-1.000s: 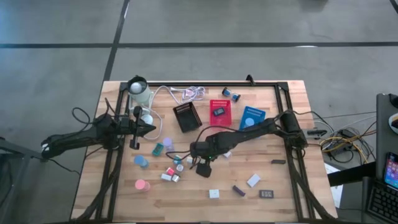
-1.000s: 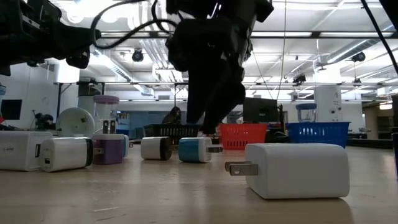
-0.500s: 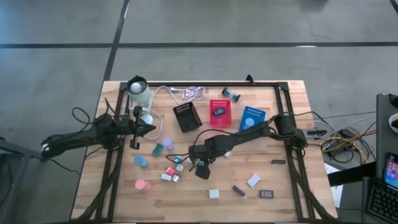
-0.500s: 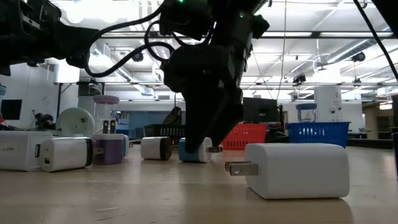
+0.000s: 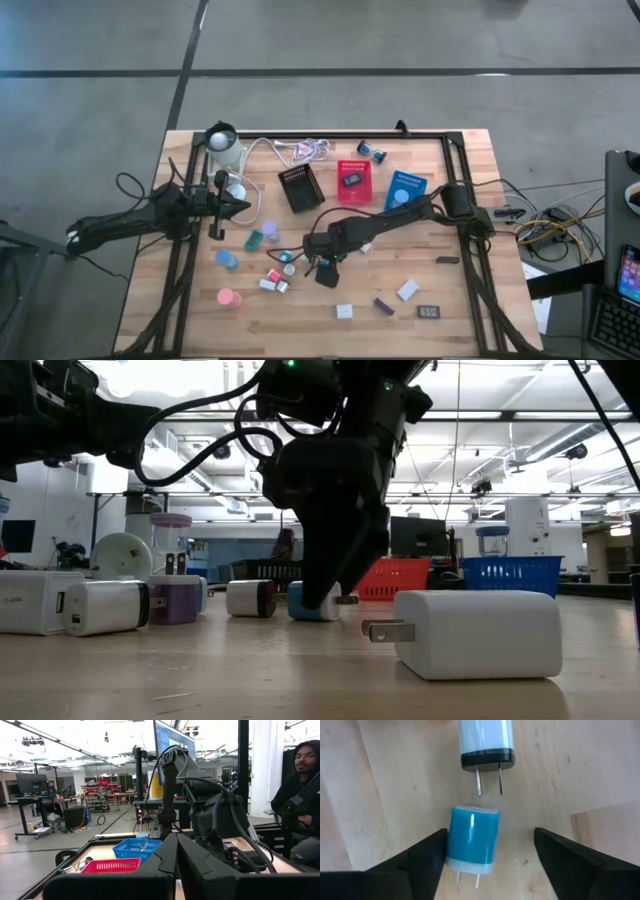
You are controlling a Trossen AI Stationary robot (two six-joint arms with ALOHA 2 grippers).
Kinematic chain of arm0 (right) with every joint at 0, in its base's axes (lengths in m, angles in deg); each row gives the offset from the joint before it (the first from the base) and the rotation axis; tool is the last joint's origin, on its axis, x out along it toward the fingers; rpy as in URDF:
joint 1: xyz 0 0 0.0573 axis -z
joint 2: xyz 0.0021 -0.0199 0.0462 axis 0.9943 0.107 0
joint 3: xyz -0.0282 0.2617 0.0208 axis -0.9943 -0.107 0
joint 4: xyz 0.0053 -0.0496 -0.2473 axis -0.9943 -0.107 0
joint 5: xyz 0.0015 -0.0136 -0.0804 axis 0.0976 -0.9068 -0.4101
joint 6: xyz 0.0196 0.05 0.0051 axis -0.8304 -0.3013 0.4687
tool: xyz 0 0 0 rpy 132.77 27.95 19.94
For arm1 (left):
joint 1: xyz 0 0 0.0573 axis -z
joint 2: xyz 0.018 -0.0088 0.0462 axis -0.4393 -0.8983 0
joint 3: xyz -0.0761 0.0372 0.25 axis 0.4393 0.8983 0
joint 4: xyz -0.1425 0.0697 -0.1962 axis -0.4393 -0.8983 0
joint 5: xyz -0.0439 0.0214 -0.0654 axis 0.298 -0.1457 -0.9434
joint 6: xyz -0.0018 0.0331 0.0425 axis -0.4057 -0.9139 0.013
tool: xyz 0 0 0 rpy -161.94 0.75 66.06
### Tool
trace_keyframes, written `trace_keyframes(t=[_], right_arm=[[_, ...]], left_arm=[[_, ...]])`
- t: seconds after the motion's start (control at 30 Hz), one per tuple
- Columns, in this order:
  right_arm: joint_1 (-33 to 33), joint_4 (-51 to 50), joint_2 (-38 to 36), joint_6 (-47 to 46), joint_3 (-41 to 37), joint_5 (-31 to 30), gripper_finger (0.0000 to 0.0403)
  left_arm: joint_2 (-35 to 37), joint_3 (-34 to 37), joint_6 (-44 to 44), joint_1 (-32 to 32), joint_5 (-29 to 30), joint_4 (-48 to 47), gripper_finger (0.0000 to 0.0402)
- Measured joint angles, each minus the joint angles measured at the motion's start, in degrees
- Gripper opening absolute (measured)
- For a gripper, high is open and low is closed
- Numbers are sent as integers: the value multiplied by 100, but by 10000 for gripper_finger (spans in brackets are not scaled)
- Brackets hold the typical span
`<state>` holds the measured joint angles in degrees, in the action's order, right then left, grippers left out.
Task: Pick & Place Office items
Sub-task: Put the right blue charger adapter into the black bin
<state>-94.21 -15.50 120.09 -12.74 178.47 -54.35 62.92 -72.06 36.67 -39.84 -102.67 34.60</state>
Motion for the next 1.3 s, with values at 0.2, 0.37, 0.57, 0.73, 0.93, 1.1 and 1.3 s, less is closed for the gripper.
trace_keyframes(t=[0.2,0.37,0.57,0.73,0.93,1.1,1.3], right_arm=[[0,45,2,13,0,59,203],[-2,26,-6,130,0,461,125],[-2,-149,-202,300,-11,562,124],[5,-189,-560,577,-11,647,124],[118,146,-1301,990,-45,647,124],[325,940,-2272,1213,-606,720,124],[553,2252,-3783,1368,-1913,784,124]], left_arm=[[0,0,26,-2,0,0,14],[-1,0,31,0,0,-1,14],[0,0,35,-1,0,-2,14],[-2,0,35,0,0,-7,14],[-2,0,40,-2,1,-7,14],[-2,0,76,0,0,-13,14],[-2,0,76,-2,1,-37,14]])
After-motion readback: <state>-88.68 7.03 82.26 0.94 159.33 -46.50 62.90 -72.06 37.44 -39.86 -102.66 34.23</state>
